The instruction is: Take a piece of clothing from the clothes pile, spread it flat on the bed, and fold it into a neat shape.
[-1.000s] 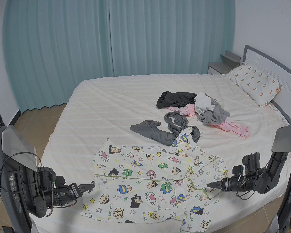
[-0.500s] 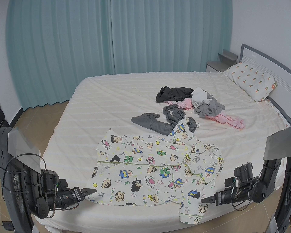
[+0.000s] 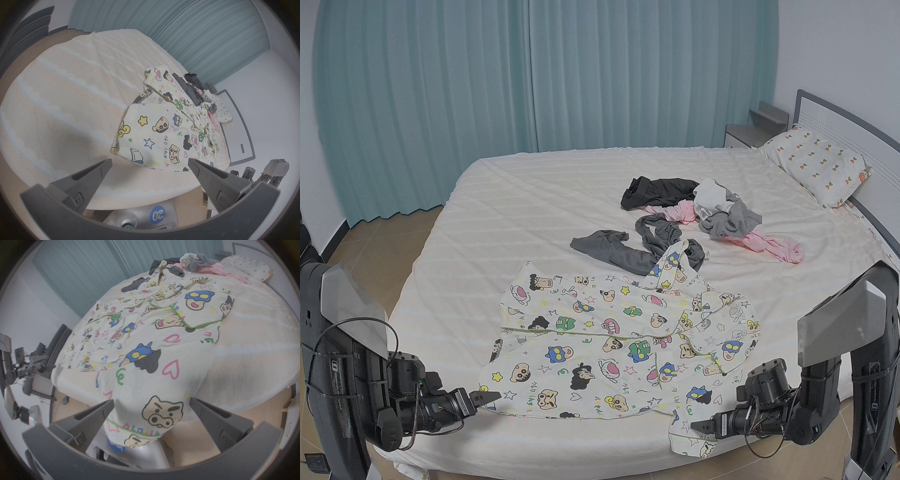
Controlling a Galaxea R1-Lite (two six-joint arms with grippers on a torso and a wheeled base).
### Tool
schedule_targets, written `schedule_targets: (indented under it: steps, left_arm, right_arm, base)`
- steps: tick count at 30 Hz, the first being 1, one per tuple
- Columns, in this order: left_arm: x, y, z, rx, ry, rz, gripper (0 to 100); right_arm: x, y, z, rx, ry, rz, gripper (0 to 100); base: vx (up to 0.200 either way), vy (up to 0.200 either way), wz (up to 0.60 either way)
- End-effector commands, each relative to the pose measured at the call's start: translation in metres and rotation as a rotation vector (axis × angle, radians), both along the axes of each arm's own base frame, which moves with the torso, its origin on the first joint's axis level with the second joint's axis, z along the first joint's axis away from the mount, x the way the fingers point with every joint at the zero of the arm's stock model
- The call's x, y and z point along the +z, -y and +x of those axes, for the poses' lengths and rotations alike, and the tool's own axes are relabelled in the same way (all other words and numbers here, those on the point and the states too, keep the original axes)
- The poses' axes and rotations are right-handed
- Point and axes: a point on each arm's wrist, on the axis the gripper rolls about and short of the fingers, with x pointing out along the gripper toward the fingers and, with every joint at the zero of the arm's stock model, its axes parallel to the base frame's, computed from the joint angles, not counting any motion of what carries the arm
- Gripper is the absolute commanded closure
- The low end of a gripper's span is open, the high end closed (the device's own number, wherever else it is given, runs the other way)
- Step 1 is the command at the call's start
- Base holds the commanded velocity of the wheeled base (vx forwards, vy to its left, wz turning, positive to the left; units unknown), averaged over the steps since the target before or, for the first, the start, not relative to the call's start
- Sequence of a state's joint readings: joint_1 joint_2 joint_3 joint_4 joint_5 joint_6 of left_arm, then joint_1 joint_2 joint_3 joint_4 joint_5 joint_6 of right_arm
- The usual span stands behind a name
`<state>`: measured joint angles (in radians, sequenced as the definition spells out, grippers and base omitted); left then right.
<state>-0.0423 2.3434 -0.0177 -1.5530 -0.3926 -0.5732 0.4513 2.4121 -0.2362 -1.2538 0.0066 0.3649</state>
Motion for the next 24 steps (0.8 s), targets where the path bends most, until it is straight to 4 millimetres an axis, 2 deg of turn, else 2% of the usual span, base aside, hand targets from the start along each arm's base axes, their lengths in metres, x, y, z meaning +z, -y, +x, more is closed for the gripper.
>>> schedule_targets:
  steps: [1, 4, 5, 14, 19, 24]
  left_arm:
    - [0.001, 0.000, -0.003, 0.000, -0.005, 0.000, 0]
    - [0.001, 0.000, -0.003, -0.001, -0.005, -0.001, 0]
    - [0.000, 0.000, -0.004, 0.000, -0.007, 0.000, 0]
    - [0.002, 0.000, -0.003, -0.015, 0.010, 0.019, 0]
    - [-0.002, 0.004, -0.004, -0.064, 0.024, 0.088, 0]
    - [-0.015, 0.010, -0.007, -0.075, -0.016, 0.184, 0]
  right_arm:
    - [-0.015, -0.013, -0.002, 0.011, -0.010, -0.025, 0]
    - [-0.015, -0.013, -0.002, 0.010, -0.011, -0.025, 0]
    - [-0.015, -0.014, -0.002, 0.010, -0.008, -0.023, 100]
    - [-0.013, -0.008, -0.007, 0.009, -0.020, -0.043, 100]
    - [-0.002, 0.005, -0.009, 0.003, -0.010, -0.056, 100]
    - [0.002, 0.015, -0.010, -0.005, -0.009, -0.073, 100]
  base:
    - [0.000, 0.000, 0.00]
    - [0.000, 0.000, 0.00]
    - [0.000, 0.000, 0.00]
    - [0.000, 0.000, 0.00]
    - [0.000, 0.000, 0.00]
    - [0.000, 0.000, 0.00]
